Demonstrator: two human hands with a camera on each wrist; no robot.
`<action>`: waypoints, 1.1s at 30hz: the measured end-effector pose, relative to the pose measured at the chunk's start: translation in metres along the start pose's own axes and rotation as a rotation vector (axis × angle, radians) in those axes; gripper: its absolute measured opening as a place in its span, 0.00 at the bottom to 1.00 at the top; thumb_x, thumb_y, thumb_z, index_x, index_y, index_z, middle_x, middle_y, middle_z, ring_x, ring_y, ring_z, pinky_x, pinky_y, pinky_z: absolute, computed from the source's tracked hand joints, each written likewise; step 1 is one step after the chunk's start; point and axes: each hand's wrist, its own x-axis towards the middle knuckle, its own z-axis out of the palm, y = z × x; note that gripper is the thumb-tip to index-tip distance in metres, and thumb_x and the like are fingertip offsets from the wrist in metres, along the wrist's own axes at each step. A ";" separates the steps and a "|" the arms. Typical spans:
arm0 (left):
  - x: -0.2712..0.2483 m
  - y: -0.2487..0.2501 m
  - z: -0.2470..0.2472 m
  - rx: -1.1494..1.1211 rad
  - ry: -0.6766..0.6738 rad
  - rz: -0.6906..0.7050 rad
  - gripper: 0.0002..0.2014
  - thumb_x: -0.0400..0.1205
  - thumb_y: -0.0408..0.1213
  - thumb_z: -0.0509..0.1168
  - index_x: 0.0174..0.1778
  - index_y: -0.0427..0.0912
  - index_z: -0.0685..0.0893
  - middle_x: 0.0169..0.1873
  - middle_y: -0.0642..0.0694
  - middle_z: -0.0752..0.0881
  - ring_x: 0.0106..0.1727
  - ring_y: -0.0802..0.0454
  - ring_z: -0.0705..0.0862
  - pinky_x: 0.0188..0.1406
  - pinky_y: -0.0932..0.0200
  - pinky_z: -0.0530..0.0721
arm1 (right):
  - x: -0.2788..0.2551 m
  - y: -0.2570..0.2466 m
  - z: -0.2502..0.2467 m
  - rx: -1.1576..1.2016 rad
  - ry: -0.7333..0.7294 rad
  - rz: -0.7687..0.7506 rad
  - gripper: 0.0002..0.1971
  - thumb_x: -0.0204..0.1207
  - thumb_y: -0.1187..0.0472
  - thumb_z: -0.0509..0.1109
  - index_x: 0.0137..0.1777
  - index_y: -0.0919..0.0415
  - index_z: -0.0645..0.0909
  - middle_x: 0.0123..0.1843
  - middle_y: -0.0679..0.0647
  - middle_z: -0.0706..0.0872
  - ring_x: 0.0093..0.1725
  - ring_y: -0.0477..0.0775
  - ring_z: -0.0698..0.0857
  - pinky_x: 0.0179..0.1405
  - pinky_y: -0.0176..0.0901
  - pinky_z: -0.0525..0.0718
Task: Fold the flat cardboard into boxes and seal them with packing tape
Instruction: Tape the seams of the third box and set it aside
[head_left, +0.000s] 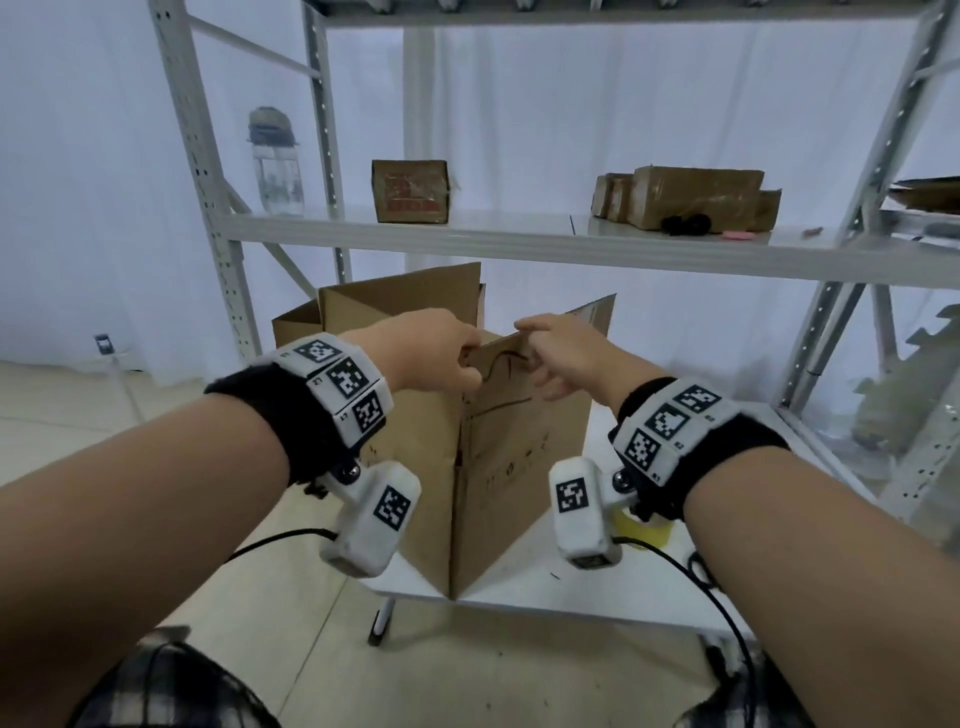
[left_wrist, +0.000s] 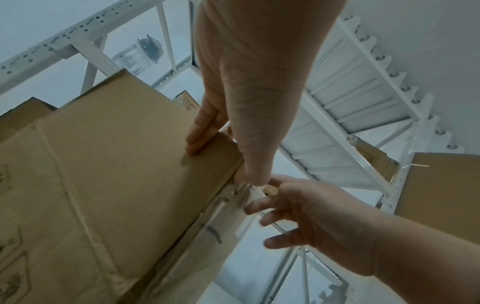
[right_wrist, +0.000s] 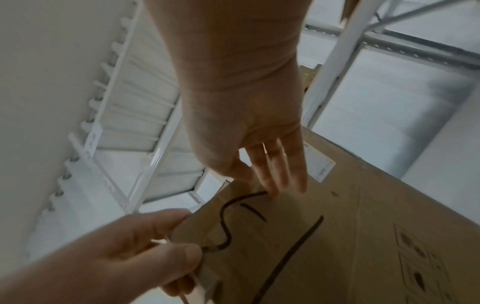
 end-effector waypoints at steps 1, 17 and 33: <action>0.001 -0.001 0.002 -0.014 0.009 0.017 0.14 0.83 0.50 0.61 0.54 0.42 0.80 0.40 0.48 0.78 0.37 0.54 0.77 0.36 0.58 0.73 | 0.002 0.003 -0.004 -0.243 -0.005 -0.070 0.24 0.81 0.65 0.56 0.76 0.50 0.73 0.65 0.57 0.77 0.59 0.62 0.81 0.50 0.50 0.87; -0.012 -0.023 0.010 0.306 -0.079 -0.087 0.32 0.79 0.68 0.56 0.51 0.40 0.86 0.47 0.45 0.76 0.43 0.51 0.78 0.43 0.56 0.80 | -0.020 0.019 0.008 -0.934 0.236 -0.446 0.08 0.76 0.72 0.58 0.48 0.59 0.70 0.39 0.56 0.82 0.36 0.59 0.76 0.27 0.45 0.61; -0.071 -0.027 0.049 0.453 0.422 0.399 0.24 0.79 0.58 0.56 0.39 0.40 0.83 0.37 0.46 0.75 0.35 0.52 0.68 0.34 0.57 0.73 | -0.010 -0.014 0.008 -0.967 -0.421 0.128 0.19 0.83 0.47 0.60 0.66 0.56 0.82 0.67 0.53 0.83 0.64 0.57 0.80 0.71 0.56 0.75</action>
